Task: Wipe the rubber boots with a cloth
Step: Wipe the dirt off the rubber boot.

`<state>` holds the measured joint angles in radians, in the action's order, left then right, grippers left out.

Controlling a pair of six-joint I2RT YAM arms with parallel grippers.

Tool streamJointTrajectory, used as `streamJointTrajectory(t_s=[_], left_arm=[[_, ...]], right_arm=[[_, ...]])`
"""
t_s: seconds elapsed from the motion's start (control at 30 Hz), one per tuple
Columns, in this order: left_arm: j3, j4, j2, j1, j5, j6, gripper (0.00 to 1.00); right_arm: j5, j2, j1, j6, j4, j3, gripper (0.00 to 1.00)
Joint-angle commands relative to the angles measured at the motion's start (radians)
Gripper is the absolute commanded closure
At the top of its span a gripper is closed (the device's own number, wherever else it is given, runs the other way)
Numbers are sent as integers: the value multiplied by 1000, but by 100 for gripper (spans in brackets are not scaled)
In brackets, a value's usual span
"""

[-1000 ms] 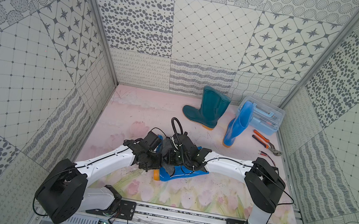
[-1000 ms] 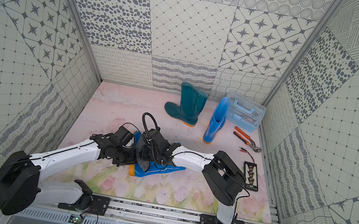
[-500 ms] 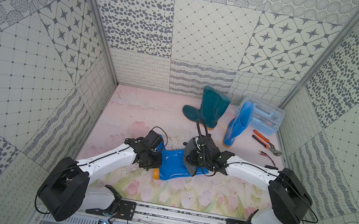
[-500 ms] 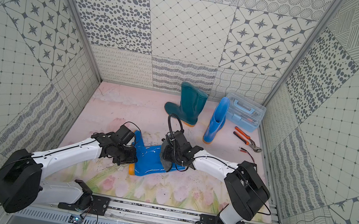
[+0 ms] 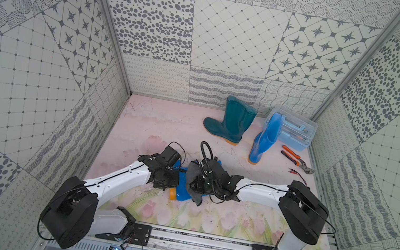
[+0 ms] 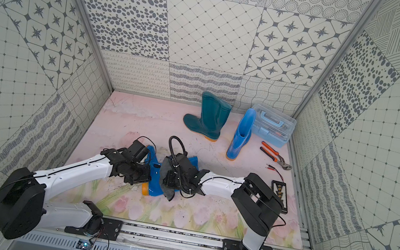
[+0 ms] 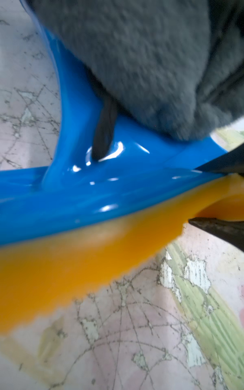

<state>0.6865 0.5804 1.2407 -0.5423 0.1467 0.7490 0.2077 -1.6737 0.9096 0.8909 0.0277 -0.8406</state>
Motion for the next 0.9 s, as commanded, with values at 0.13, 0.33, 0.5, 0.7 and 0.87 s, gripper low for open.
streamJointTrajectory(t_s=[0.13, 0.33, 0.5, 0.7, 0.87], left_arm=[[-8, -124, 28, 4, -1, 19, 100], [0, -155, 31, 2, 3, 24, 100], [24, -136, 26, 2, 28, 1, 100], [13, -122, 10, 3, 21, -12, 100], [11, -115, 18, 2, 28, -17, 100]], right_arm=[[-102, 180, -114, -20, 129, 106, 94], [-81, 15, 126, -23, 54, -104, 94], [80, -142, 183, 44, -139, -130, 93], [-5, -20, 60, 52, -99, 91, 94], [-109, 166, -119, -2, 25, 265, 94]])
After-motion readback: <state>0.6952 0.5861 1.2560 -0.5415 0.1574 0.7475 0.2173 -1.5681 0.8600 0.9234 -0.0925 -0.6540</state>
